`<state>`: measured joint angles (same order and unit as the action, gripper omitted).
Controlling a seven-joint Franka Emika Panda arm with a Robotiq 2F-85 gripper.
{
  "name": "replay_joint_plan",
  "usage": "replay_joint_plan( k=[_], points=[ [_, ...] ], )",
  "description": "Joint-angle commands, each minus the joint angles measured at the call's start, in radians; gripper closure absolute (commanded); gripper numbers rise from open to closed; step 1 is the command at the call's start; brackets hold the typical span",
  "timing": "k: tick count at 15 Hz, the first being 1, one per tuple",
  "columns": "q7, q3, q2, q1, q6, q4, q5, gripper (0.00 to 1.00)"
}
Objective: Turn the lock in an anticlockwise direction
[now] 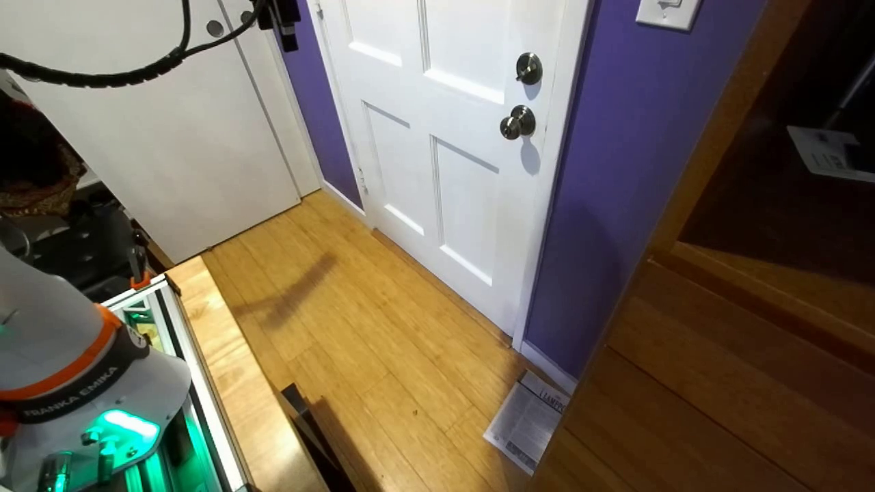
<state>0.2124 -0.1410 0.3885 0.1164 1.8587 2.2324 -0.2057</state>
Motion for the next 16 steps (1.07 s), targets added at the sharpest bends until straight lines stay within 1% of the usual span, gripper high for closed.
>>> replay_joint_plan(
  k=[1,4,5,7,9,12,16],
  points=[
    [-0.133,0.081,-0.036,-0.031,0.036,-0.023,-0.025,0.00],
    [-0.286,0.167,-0.082,-0.057,0.073,-0.050,-0.047,0.00],
    [-0.344,0.196,-0.105,-0.062,0.085,-0.065,-0.071,0.00],
    [-0.467,0.254,-0.150,-0.071,0.083,-0.104,-0.135,0.00],
    [-0.553,0.291,-0.204,-0.091,0.063,-0.153,-0.164,0.00],
    [-0.655,0.320,-0.291,-0.121,0.083,-0.221,-0.210,0.00],
    [-0.730,0.320,-0.400,-0.166,0.113,-0.294,-0.306,0.00]
  ],
)
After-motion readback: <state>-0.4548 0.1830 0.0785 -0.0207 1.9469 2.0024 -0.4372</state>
